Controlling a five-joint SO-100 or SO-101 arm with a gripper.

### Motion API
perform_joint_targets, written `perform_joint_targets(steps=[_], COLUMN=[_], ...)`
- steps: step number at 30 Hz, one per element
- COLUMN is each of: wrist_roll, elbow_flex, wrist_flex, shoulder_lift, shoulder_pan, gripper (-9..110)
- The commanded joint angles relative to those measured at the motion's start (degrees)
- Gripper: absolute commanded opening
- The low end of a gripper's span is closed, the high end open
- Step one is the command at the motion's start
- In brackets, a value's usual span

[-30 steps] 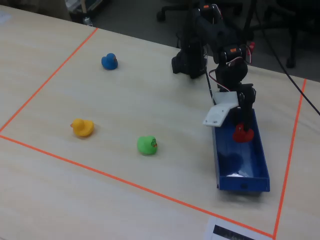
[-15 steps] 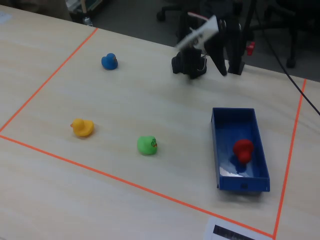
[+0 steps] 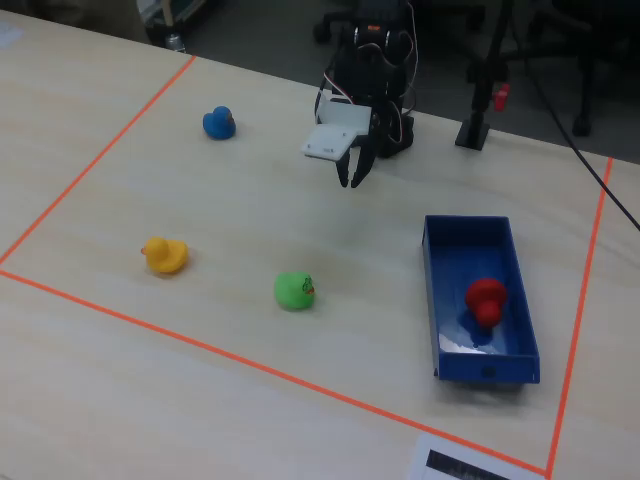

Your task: Grasp red duck and put it into box.

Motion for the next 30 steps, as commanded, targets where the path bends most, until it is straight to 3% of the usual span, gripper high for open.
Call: perform_joint_targets(steps=[1,13,30], wrist_roll=[-2.81,-6.59,-7.56], elbow_flex=[9.05,38.58,38.58], wrist_flex=[2.72,13.62,18.63], shoulder_lift=[10.46,39.64,45.09], shoulder_pan=[0.79,5.80,11.25], gripper=[0,0,0])
